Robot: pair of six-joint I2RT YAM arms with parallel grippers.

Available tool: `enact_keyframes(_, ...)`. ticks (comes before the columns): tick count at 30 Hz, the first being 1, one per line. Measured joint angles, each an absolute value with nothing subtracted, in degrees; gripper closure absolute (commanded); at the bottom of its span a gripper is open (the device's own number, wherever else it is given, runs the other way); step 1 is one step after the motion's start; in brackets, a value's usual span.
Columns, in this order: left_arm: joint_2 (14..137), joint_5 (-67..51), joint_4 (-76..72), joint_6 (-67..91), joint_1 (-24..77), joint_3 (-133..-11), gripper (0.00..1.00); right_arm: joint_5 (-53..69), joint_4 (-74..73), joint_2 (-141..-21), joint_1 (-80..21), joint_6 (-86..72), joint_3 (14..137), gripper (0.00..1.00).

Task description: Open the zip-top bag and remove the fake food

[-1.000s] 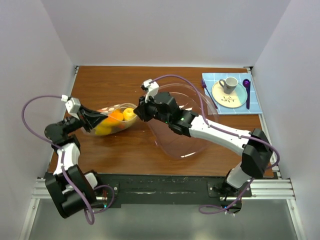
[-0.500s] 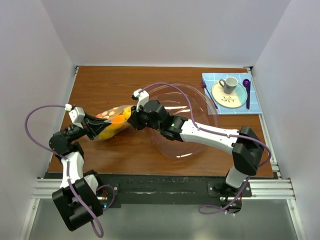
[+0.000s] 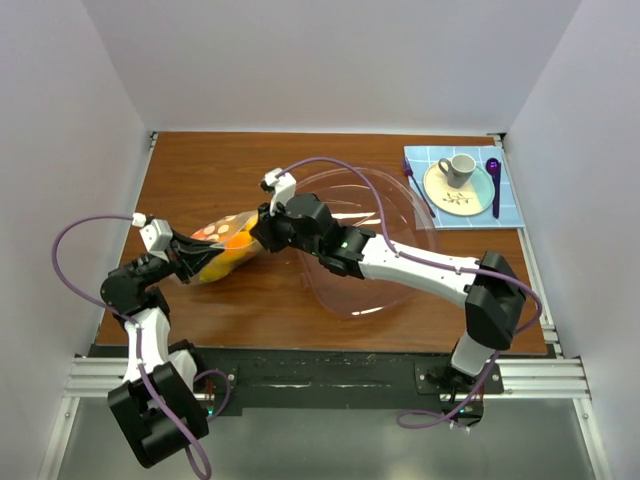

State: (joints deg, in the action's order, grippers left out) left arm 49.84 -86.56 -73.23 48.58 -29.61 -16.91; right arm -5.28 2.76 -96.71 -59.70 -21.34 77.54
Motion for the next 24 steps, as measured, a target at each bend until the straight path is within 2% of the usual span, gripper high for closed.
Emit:
enact_keyframes(4,49.4,-86.6,-72.8,48.3,-29.6,-16.9,0.87,-5.3,3.0,-99.4,-59.7,-21.0,80.2,0.80)
enact_keyframes(6,48.9,-86.5,-72.5,48.2,-29.6,-16.9,0.84,-5.2,3.0,-101.7,-59.6,-20.9,81.7,0.71)
enact_keyframes(7,48.6,-86.6,-72.2,47.9,-29.6,-16.9,0.64,-5.1,3.0,-102.8,-59.6,-20.8,82.3,0.69)
enact_keyframes(9,48.0,-86.6,-71.7,46.8,-29.6,-16.9,0.43,-4.9,3.0,-104.8,-59.6,-20.6,83.1,0.54)
enact_keyframes(10,47.6,-86.6,-71.0,46.8,-29.6,-16.9,0.18,-4.8,2.8,-106.0,-59.6,-20.6,83.7,0.48)
enact_keyframes(11,47.4,-86.7,-70.5,46.4,-29.6,-16.9,0.09,-4.5,2.6,-107.4,-59.6,-20.4,84.4,0.37)
enact_keyframes(12,47.4,-86.6,-70.0,45.8,-29.6,-17.0,0.03,-4.2,2.6,-108.3,-59.6,-20.6,84.8,0.31)
enact_keyframes(14,48.4,-86.8,-68.2,45.7,-29.6,-18.3,0.00,-3.0,2.4,-110.1,-59.6,-20.4,85.1,0.18)
enact_keyframes(17,53.0,-87.0,-65.2,46.0,-30.5,-25.2,0.00,-1.8,2.2,-111.0,-59.7,-20.7,84.9,0.07)
enact_keyframes(21,61.9,-86.3,-64.1,46.4,-34.5,-35.4,0.00,-1.8,2.7,-110.4,-60.6,-20.6,82.8,0.05)
enact_keyframes(24,66.1,-85.9,-67.9,48.0,-37.4,-35.4,0.00,-2.4,2.7,-109.6,-61.7,-20.7,80.1,0.05)
